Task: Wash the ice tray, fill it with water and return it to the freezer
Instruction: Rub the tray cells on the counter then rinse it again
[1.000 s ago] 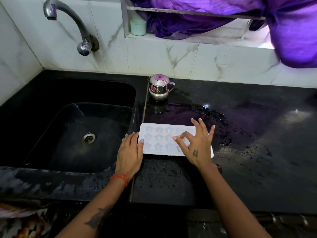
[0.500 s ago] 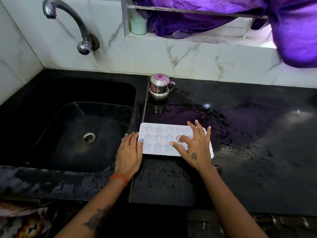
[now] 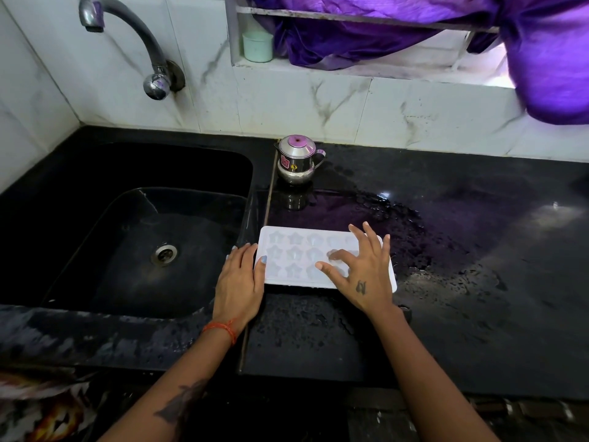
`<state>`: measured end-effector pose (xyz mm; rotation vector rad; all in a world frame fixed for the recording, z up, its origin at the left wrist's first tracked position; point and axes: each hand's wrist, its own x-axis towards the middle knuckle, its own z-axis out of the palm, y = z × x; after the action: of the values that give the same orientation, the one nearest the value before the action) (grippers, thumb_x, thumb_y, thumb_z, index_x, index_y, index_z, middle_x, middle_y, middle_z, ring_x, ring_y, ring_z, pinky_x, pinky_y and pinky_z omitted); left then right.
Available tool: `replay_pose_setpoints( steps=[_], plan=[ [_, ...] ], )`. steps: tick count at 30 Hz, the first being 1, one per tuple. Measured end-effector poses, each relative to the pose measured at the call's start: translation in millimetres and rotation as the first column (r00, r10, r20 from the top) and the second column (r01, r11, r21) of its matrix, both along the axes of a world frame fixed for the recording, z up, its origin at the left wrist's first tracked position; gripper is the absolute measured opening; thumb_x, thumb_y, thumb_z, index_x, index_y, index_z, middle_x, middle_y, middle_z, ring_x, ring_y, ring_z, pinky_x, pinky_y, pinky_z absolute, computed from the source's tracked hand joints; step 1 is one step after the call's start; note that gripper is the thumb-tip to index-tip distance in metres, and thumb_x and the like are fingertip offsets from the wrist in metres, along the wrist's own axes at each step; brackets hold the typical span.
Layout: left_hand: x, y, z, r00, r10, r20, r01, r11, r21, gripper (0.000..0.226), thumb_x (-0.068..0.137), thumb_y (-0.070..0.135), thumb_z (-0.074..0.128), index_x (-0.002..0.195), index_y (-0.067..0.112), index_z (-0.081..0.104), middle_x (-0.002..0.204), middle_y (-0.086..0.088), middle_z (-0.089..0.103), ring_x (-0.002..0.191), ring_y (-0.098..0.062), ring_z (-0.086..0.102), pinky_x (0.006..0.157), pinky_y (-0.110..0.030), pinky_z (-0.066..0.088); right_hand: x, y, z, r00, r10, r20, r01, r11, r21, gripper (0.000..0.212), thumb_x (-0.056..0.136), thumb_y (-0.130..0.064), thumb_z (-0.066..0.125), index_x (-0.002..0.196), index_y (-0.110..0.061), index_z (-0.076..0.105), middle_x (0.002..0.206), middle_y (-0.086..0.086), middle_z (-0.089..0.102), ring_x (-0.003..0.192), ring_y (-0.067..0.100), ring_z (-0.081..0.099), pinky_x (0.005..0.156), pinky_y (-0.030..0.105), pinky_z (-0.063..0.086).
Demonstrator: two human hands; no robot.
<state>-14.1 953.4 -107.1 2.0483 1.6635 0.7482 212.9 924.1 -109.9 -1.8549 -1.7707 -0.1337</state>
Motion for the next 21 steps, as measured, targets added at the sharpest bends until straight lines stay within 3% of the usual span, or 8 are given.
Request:
replay_pose_setpoints(
  steps=[14, 21],
  plan=[
    [0.0, -0.2, -0.4, 1.0, -0.002, -0.003, 0.002, 1.0, -0.001, 0.062, 0.093, 0.046, 0.019, 0.134, 0.008, 0.046, 0.141, -0.01, 0.047, 0.137, -0.027, 0.034, 0.116, -0.033, 0.018, -0.5, -1.8, 1.6, 1.0, -0.006, -0.013, 0.006, 0.999, -0.032, 0.05, 0.083, -0.068, 0.042, 0.071, -0.025, 0.066, 0.136, 0.013, 0.05, 0.14, 0.031, 0.027, 0.114, 0.06, 0.008],
    [-0.6, 0.2, -0.8, 1.0, -0.001, 0.002, 0.001, 1.0, -0.006, 0.064, 0.092, 0.048, 0.017, 0.134, 0.009, 0.046, 0.141, -0.009, 0.047, 0.137, -0.026, 0.033, 0.117, -0.035, 0.02, -2.8, 0.1, 7.2, 0.998, -0.025, -0.065, 0.024, 1.0, -0.018, 0.051, 0.082, -0.069, 0.042, 0.079, -0.025, 0.067, 0.137, 0.011, 0.05, 0.141, 0.03, 0.026, 0.113, 0.06, 0.009]
  ],
)
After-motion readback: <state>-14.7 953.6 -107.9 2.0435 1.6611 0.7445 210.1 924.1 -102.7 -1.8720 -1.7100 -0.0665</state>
